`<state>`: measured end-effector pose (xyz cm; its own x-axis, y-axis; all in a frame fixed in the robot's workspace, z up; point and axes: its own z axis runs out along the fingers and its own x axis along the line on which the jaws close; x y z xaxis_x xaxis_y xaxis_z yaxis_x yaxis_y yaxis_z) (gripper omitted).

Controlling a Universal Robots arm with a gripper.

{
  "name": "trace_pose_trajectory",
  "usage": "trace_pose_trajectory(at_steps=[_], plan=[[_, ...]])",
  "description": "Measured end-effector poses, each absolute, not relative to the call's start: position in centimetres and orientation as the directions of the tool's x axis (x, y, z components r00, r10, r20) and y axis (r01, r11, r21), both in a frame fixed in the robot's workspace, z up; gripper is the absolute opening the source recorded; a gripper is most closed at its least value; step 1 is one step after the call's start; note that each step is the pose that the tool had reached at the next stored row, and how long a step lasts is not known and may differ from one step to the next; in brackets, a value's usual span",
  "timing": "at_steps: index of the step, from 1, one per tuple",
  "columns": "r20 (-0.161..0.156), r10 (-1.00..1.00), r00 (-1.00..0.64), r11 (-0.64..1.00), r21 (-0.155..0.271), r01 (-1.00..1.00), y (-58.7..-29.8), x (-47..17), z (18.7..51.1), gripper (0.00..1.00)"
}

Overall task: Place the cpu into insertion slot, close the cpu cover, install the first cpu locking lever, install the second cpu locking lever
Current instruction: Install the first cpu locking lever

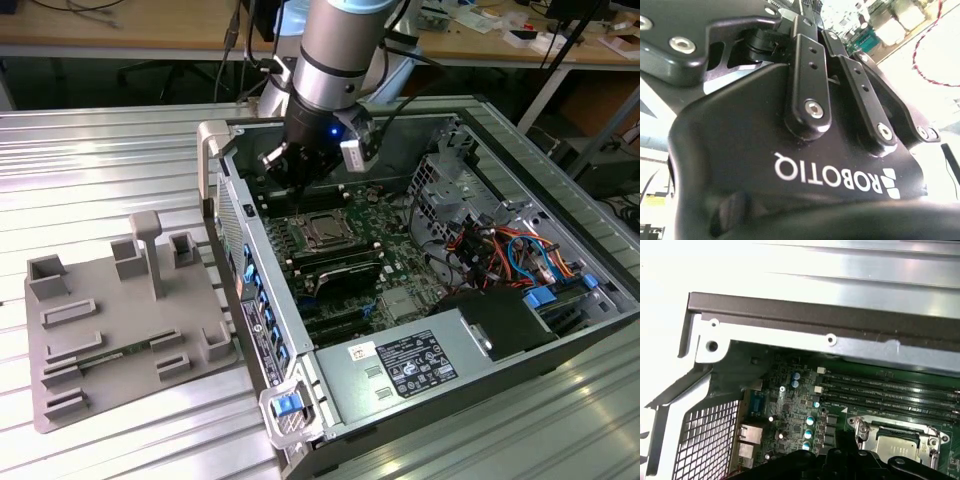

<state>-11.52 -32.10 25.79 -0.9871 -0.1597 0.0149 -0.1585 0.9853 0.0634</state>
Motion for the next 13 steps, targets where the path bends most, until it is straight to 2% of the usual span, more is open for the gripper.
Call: trace_pose_trajectory(at_steps=[4, 13], plan=[[0.014, -0.16, -0.987, 0.985, 0.07, -0.158, -30.7, -11.5, 25.8, 0.11], [0.023, -0.162, -0.987, 0.984, 0.079, -0.16, -30.6, -9.0, 25.7, 0.11]])
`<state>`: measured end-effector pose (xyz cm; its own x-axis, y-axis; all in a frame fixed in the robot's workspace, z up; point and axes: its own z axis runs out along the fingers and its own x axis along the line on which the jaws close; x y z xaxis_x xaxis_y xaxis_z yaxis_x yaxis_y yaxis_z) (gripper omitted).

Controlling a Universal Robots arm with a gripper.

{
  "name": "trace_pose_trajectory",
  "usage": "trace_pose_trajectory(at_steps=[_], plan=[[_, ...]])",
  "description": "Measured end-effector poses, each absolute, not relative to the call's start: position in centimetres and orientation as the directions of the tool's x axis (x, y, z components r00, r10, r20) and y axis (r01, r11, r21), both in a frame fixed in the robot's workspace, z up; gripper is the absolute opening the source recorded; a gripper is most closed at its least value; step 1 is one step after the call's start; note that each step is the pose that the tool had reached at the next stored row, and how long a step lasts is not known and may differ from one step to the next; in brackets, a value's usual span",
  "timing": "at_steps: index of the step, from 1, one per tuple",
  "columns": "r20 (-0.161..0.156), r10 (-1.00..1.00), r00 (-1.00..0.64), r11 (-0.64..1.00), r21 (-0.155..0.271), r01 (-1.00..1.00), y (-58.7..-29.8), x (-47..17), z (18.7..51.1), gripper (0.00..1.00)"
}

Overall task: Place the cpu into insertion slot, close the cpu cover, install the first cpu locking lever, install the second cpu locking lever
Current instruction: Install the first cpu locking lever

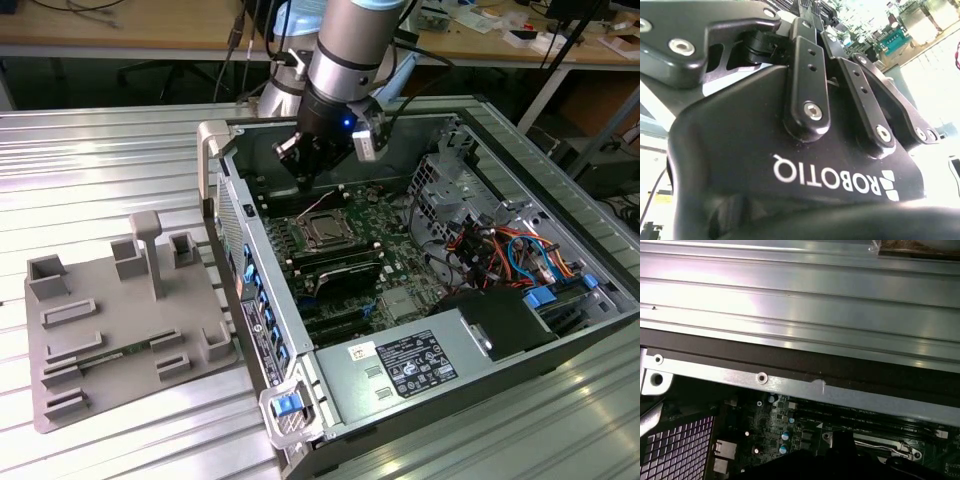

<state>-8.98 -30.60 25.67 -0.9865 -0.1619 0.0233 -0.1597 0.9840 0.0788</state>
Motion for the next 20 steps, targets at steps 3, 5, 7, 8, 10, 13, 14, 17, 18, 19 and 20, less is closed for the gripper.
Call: trace_pose_trajectory(at_steps=[3, 5, 7, 8, 10, 13, 14, 17, 18, 19, 20], plan=[[0.023, -0.162, -0.987, 0.984, 0.079, -0.16, -30.6, -9.0, 25.7, 0.11], [0.023, -0.162, -0.987, 0.984, 0.079, -0.16, -30.6, -9.0, 25.4, 0.11], [0.023, -0.161, -0.987, 0.984, 0.079, -0.159, -30.6, -9.0, 24.8, 0.11], [0.023, -0.161, -0.987, 0.984, 0.079, -0.159, -30.6, -9.0, 24.5, 0.11], [0.023, -0.161, -0.987, 0.984, 0.079, -0.159, -30.6, -8.9, 24.0, 0.11], [0.023, -0.161, -0.987, 0.984, 0.079, -0.159, -30.6, -8.6, 23.1, 0.11], [0.023, -0.161, -0.987, 0.984, 0.079, -0.159, -30.6, -8.5, 22.8, 0.11], [0.023, -0.161, -0.987, 0.984, 0.079, -0.159, -30.6, -8.4, 22.1, 0.11], [0.023, -0.161, -0.987, 0.984, 0.079, -0.159, -30.6, -8.3, 21.9, 0.11], [0.023, -0.161, -0.987, 0.984, 0.079, -0.159, -30.6, -8.3, 21.7, 0.11], [0.023, -0.161, -0.987, 0.984, 0.079, -0.159, -30.6, -8.2, 21.5, 0.11]])
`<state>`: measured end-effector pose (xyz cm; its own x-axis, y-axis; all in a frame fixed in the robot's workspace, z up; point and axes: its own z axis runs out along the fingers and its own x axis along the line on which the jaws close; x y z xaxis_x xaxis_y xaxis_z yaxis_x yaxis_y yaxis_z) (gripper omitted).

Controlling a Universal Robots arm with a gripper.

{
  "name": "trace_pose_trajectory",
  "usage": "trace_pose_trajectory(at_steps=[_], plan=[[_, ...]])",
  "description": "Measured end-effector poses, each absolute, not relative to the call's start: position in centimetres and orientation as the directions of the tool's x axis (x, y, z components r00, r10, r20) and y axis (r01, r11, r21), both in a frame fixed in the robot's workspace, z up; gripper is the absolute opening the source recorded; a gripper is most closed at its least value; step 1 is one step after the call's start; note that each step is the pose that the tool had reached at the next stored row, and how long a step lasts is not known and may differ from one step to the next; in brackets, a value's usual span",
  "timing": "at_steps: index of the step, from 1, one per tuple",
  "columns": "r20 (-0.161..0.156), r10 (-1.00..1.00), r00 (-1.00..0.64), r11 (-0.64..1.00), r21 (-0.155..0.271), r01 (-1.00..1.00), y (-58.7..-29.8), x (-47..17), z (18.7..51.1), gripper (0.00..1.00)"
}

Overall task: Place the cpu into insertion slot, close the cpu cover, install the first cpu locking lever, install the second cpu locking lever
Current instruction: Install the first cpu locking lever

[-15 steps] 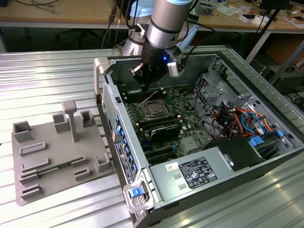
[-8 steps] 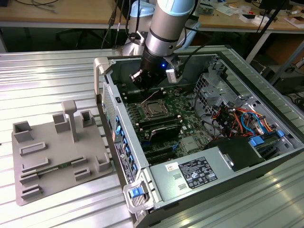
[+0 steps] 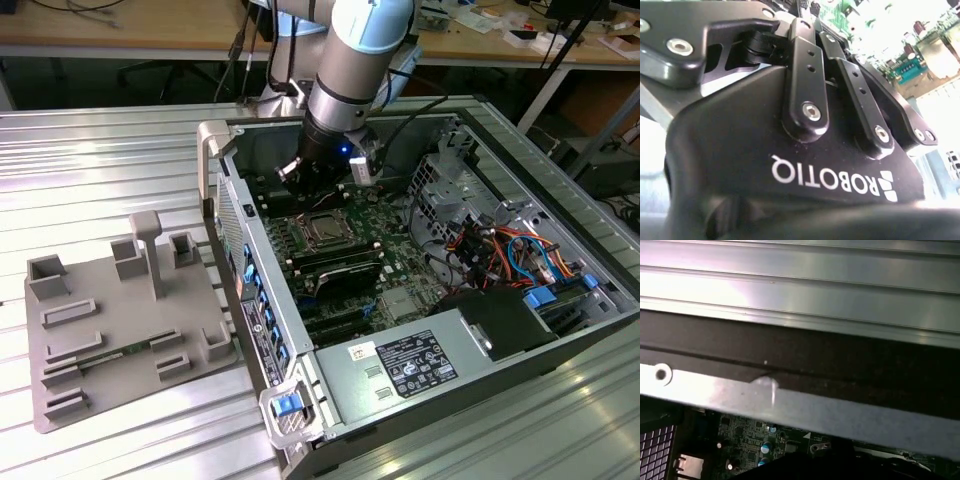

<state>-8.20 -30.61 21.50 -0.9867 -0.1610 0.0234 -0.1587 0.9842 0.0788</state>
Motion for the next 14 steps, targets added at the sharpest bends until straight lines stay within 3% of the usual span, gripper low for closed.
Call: trace_pose_trajectory(at_steps=[14], plan=[[0.025, -0.161, -0.987, 0.984, 0.079, -0.159, -30.6, -5.1, 20.6, 0.11]])
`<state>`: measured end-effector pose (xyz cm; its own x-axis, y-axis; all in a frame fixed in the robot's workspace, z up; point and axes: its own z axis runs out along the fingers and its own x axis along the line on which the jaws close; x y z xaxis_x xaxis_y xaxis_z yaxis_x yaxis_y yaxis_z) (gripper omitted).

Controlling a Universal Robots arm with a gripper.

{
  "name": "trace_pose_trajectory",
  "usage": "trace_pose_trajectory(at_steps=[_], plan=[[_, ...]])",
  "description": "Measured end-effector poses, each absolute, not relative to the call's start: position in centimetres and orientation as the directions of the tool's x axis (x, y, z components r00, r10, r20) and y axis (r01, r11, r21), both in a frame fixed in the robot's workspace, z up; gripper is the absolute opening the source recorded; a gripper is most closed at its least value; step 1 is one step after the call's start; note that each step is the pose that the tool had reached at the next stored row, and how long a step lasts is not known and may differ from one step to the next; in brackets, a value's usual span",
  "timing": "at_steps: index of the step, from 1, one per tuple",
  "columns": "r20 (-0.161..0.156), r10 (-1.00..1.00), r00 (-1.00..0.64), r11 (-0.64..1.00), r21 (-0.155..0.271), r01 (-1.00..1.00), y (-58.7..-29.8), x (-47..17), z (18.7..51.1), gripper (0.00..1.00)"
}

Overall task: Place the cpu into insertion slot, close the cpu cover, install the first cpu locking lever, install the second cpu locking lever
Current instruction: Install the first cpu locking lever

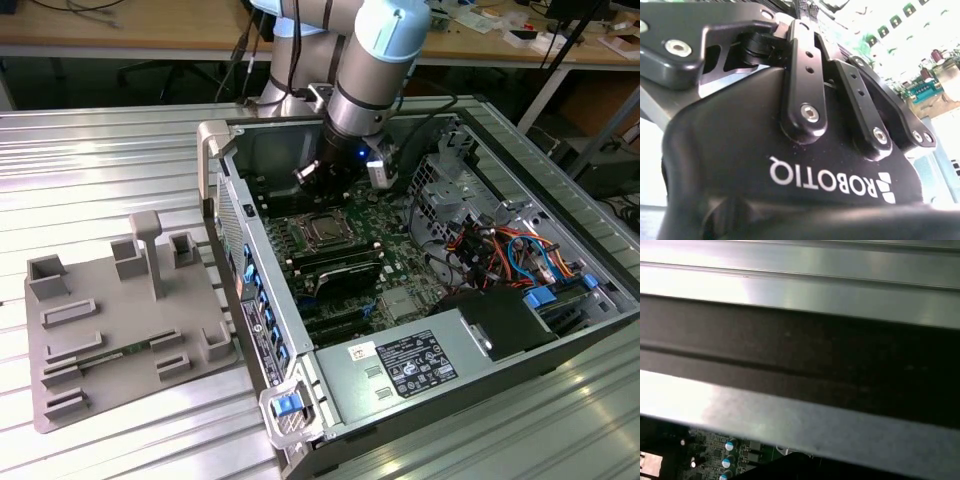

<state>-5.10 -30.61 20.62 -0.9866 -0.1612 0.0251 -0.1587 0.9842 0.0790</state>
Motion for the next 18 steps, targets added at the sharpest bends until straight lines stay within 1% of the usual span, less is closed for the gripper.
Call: trace_pose_trajectory(at_steps=[11, 12, 14, 18], plan=[[0.026, -0.161, -0.987, 0.984, 0.079, -0.159, -30.6, -3.7, 20.5, 0.11], [0.026, -0.161, -0.987, 0.984, 0.079, -0.159, -31.1, -3.5, 20.5, 0.11], [0.026, -0.161, -0.987, 0.984, 0.079, -0.158, -31.2, -3.3, 20.3, 0.11], [0.023, -0.161, -0.987, 0.984, 0.082, -0.159, -31.2, -3.3, 21.0, 0.11]])
